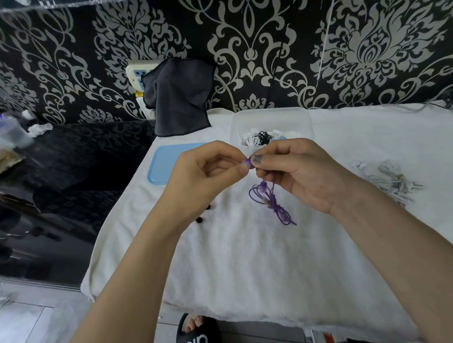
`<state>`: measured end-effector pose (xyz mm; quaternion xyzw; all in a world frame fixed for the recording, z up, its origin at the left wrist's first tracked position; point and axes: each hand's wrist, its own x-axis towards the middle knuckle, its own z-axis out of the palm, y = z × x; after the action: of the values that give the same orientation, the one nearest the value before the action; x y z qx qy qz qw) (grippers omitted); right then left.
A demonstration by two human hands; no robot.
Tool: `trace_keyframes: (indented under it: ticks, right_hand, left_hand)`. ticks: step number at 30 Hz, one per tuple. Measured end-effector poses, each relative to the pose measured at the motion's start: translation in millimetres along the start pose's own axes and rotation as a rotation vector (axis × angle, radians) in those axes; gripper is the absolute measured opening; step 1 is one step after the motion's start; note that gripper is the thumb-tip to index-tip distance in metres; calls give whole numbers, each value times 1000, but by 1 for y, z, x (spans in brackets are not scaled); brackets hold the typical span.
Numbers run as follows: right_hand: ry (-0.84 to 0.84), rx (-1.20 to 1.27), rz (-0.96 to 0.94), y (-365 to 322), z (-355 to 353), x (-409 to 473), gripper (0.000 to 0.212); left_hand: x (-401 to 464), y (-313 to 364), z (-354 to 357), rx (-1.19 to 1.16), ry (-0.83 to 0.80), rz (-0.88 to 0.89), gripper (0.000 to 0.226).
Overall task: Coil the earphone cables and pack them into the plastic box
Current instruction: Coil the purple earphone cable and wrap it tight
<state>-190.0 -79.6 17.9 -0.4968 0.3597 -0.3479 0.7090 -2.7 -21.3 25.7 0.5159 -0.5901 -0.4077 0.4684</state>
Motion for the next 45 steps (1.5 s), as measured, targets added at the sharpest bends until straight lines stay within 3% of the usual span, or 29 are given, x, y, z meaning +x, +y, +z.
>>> trace_keyframes:
  ticks: [9,18,23,31,45]
  right_hand:
    - [30,143,111,3,8,-3,8]
    - [22,546,225,-2,21,-8,20]
    - [19,669,244,-3,28,-12,6]
    - [24,716,238,-5,31,-15,11]
    - [40,759,240,-7,37,-18,17]
  left_hand:
    - [0,1,-3,-49,-2,-11,10]
    - [-3,7,5,107,84,199,8]
    - [-3,4,7,154,132,276,6]
    - [-1,3,11,-26,132,230,10]
    - [-3,9,17,-123,174,201,6]
